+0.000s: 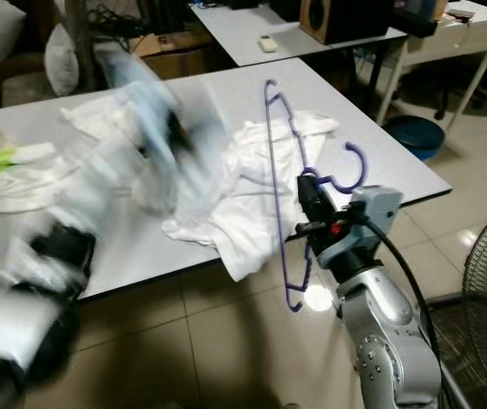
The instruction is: Hang hanger
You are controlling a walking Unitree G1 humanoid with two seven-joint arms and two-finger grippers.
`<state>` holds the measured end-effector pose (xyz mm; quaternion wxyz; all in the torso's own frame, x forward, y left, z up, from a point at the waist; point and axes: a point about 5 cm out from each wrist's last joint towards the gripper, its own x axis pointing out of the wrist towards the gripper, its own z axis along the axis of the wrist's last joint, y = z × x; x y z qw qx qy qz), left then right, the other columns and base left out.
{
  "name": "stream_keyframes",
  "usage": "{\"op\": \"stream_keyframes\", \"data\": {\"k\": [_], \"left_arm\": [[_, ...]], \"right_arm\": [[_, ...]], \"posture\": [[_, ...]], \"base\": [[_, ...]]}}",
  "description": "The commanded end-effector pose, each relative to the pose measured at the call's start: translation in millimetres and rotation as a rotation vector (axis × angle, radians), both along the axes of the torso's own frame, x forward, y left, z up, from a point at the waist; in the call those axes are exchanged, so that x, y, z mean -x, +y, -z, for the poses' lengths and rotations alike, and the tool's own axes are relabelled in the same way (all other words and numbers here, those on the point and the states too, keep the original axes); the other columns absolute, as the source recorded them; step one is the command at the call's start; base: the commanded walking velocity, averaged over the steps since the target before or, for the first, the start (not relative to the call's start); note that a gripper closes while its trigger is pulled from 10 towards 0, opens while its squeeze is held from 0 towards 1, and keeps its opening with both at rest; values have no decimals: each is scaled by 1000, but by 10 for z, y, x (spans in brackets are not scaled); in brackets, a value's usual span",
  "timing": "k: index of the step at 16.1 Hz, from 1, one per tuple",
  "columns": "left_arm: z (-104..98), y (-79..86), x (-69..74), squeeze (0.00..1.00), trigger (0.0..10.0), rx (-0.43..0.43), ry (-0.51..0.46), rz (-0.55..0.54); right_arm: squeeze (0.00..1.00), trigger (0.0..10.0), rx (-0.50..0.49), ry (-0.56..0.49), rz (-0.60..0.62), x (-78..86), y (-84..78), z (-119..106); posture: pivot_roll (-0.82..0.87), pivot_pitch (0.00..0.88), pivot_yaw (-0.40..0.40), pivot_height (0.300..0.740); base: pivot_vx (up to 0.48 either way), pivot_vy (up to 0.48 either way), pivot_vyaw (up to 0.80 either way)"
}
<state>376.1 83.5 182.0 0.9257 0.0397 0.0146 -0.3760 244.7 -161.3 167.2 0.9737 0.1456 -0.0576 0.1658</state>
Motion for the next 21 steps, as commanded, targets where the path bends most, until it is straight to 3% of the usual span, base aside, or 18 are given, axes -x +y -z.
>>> {"op": "stream_keyframes", "data": {"k": [1, 3, 4, 5, 7, 10, 11, 12, 16, 21], "left_arm": [[-164, 1, -18, 1000, 10000, -27, -62, 19], [-98, -6, 19, 1000, 10000, -77, -62, 52], [-27, 147, 23, 1000, 10000, -161, -63, 49], [-6, 203, 22, 1000, 10000, -195, -68, 47], [-15, 526, 79, 1000, 10000, -268, -82, 61], [62, 829, 158, 1000, 10000, -362, -53, 56], [130, 923, 193, 271, 10000, -414, -32, 57], [192, 973, 239, 0, 10000, -439, -3, 74], [367, 1037, 257, 0, 10000, -504, 41, 17], [354, 1042, 129, 0, 10000, -356, 51, -137]], "right_arm": [[0, 10000, -2, 4, 29, 0, -42, 3], [0, 10000, -1, 22, 60, 12, -81, 27], [0, 10000, -3, 36, 76, 27, -84, 52], [0, 10000, -5, 40, 80, 28, -84, 57], [0, 10000, -5, 50, 82, 43, -80, 73], [0, 10000, -1, 61, 75, 59, -66, 90], [0, 10000, 2, 65, 70, 64, -55, 101], [0, 10000, 2, 67, 67, 64, -44, 107], [0, 10000, 1, 69, 63, 52, -24, 112], [0, 10000, 5, 68, 61, 56, -19, 109]], "posture": [[-152, 0, 92, 740], [-155, 0, 92, 740], [-158, 0, 95, 740], [-159, 0, 94, 740], [-159, 0, 93, 740], [-155, 0, 90, 740], [-153, 0, 88, 740], [-153, 0, 88, 740], [-150, 0, 87, 740], [-156, 0, 91, 740]], "base": [[0, 0, 0], [0, 0, 0], [0, 0, 0], [0, 0, 0], [0, 0, 0], [0, 0, 0], [0, 0, 0], [0, 0, 0], [0, 0, 0], [0, 0, 0]]}}
